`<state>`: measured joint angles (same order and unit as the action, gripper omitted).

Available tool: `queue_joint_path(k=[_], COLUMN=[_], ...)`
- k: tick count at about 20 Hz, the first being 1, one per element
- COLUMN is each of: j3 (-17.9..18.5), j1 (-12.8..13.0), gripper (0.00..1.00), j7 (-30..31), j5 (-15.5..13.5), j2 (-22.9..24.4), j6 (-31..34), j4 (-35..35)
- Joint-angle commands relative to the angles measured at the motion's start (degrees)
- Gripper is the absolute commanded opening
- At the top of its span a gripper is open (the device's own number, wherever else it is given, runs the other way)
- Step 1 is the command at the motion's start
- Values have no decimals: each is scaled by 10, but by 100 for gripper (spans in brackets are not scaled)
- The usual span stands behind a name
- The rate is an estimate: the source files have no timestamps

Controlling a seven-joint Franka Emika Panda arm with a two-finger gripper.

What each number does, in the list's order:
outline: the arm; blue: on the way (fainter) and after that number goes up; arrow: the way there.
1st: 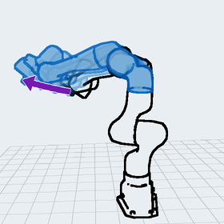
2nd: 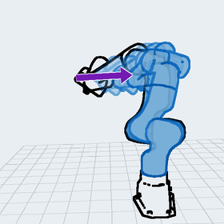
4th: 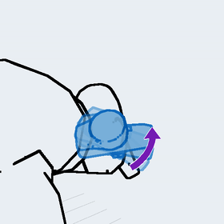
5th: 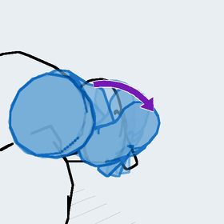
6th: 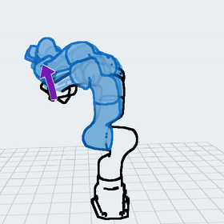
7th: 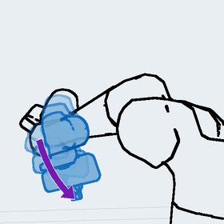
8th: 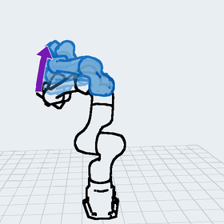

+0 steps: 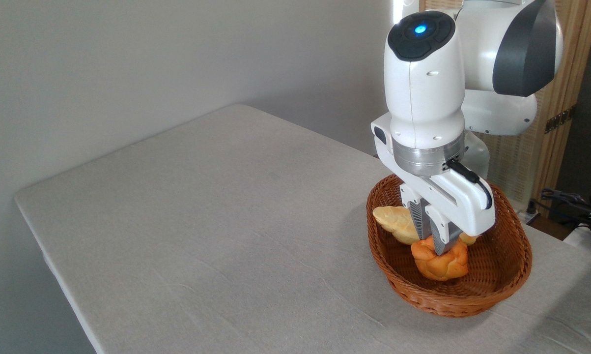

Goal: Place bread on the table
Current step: 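Lower the gripper onto the orange knotted roll and close on it, then lift the held roll out of the basket and carry it over the table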

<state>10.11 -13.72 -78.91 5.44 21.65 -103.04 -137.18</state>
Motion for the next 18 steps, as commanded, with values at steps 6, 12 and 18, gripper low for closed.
queue_joint_path(k=[6, 12, 18], j3=[-51, -83, -140], j1=[12, 12, 13], gripper=[2, 0, 2], j7=[-10, -15, -6], j5=[9, 25, 19], j2=[-5, -24, -91], j6=[5, 42, 34], j4=[66, 169, 251])
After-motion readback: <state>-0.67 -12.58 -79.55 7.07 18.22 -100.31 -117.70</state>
